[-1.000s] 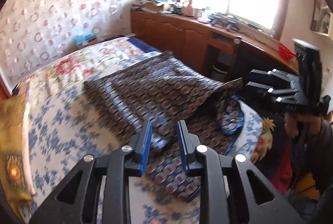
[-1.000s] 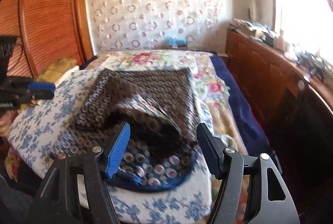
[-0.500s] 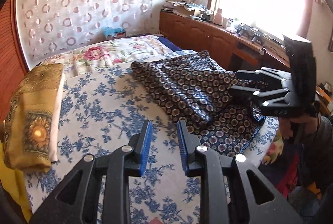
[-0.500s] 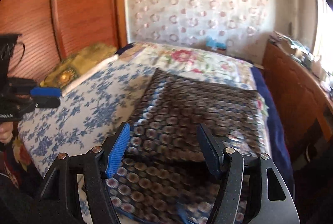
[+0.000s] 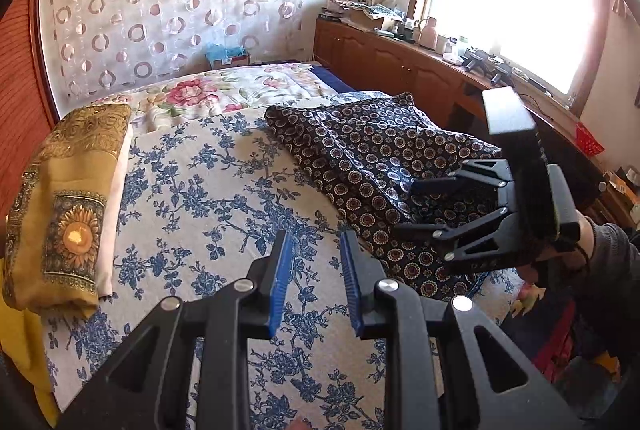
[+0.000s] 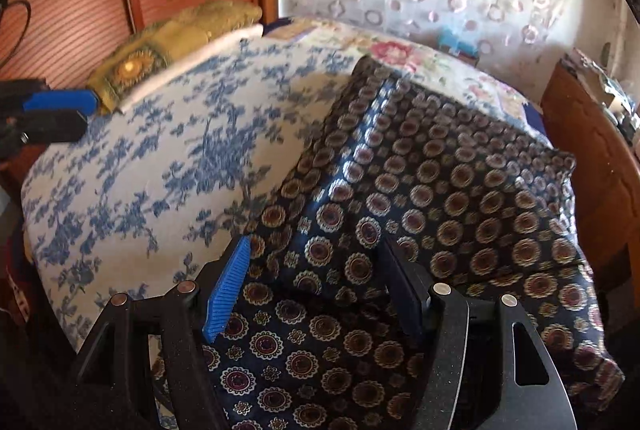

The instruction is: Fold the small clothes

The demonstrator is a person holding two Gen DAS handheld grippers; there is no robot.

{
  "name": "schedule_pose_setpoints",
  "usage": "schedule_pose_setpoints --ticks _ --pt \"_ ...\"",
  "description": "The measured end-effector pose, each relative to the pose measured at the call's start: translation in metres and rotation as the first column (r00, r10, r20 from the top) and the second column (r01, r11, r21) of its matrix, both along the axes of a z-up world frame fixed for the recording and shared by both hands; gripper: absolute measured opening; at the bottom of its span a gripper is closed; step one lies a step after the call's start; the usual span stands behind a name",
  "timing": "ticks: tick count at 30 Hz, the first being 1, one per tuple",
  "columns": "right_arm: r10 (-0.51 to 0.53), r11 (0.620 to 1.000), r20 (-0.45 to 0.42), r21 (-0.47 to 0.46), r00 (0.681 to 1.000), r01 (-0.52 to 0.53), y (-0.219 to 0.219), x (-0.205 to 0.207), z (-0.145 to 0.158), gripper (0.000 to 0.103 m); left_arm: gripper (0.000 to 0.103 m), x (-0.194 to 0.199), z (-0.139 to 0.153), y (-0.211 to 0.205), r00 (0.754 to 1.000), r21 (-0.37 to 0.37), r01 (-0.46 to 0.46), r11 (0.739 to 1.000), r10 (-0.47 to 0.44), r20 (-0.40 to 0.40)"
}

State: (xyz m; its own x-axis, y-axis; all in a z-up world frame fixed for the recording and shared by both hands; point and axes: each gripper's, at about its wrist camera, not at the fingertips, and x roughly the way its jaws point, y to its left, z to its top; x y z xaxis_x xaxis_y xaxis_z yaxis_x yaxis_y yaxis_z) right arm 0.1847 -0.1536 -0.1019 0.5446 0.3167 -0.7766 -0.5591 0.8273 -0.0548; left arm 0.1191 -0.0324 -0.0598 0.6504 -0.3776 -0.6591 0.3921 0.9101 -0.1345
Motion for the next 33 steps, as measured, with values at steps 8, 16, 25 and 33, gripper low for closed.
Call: schedule_pose_setpoints --ticks 8,16,25,33 --pt "0.008 0.998 -0.003 -0.061 1.000 -0.008 0.003 -0.002 -0.016 0.067 0.023 0.001 -0.001 -0.003 1.000 -0.001 0.004 1.000 -0.004 -0.002" --pt "0.019 0.992 0.094 -0.123 0.995 -0.008 -0.008 0.000 0.008 0.006 0.023 0.004 -0.008 -0.012 1.000 -0.002 0.026 1.000 -0.026 -0.015" --pt "-0.098 0.967 0.263 -0.203 0.960 0.154 -0.066 0.072 0.080 0.005 0.023 0.019 -0.015 -0.032 0.998 -0.020 0.063 0.998 -0.063 -0.023" --pt "-0.195 0.940 0.206 -0.240 0.959 0.243 -0.110 0.166 0.069 0.005 0.023 0.042 -0.027 -0.057 0.995 -0.015 0.087 0.996 -0.088 -0.048"
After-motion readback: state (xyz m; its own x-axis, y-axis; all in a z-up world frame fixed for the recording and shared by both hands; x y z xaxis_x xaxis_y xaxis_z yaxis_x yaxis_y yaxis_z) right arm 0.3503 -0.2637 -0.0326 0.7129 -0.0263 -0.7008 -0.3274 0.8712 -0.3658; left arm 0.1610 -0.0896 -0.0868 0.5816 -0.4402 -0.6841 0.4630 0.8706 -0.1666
